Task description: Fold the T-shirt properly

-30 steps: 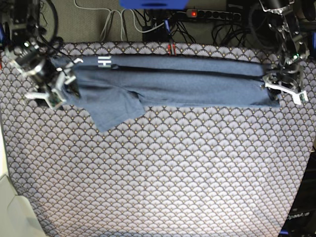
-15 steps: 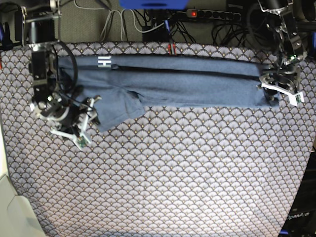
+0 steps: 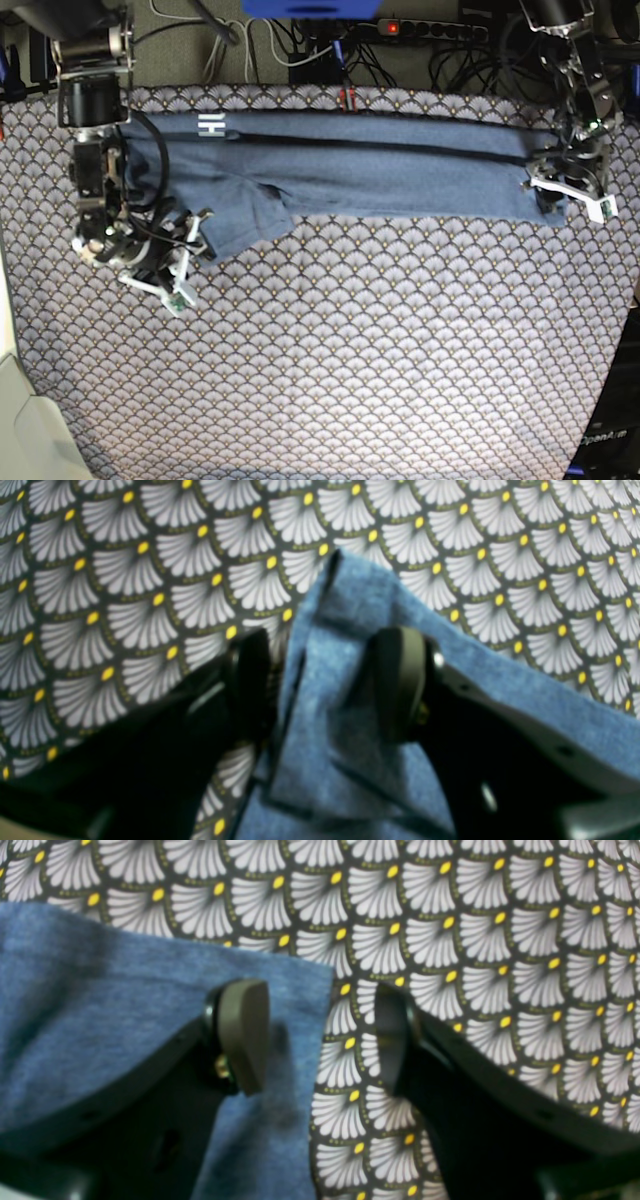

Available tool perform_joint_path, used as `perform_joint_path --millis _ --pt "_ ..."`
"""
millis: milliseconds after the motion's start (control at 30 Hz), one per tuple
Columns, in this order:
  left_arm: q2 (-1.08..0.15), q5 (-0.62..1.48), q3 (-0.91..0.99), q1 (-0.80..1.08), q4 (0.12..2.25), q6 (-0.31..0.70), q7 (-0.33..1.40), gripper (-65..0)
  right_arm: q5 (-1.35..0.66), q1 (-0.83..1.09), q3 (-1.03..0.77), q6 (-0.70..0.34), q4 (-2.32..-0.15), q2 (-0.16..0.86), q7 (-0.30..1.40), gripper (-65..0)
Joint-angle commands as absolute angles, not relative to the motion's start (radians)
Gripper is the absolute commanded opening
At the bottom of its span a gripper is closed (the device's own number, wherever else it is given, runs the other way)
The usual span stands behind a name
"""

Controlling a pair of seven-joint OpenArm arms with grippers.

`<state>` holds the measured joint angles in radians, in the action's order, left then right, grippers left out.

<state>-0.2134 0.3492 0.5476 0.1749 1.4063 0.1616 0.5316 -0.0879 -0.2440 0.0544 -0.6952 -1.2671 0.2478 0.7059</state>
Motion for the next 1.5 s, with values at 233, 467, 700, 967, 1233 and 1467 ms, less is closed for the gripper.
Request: perform_joint_path --millis 233,467,700,967,1233,1467 --pt "-0.225 0.354 0.552 0.170 1.420 0.163 0.513 -32.0 -0.101 -0.288 0.051 -0.697 -1.208 0.246 0.685 -30.6" --pt "-0.225 0.354 0.552 0.170 1.420 0.165 0.513 -32.0 -0.101 -0.294 0.091 -0.698 -1.207 0.246 0.685 -40.5" --pt "-0.225 0.354 0.552 0.170 1.420 0.166 0.513 -32.0 -0.101 -0.288 0.151 -0.698 -1.207 0.246 0.688 -65.0" --pt "-0.223 0.354 0.552 0.173 1.420 0.166 0.513 -32.0 -0.099 -0.219 0.148 -0.697 -1.412 0.255 0.720 -65.0" --pt "-0.225 0.354 0.552 0.174 1.420 0.168 0.513 -32.0 -0.099 -0.039 0.050 -0.694 -1.834 0.275 0.877 -65.0" --pt "-0.226 0.354 0.550 0.170 1.420 0.168 0.513 -32.0 -0.099 0.148 -0.082 -0.694 -1.975 0.275 0.888 -65.0"
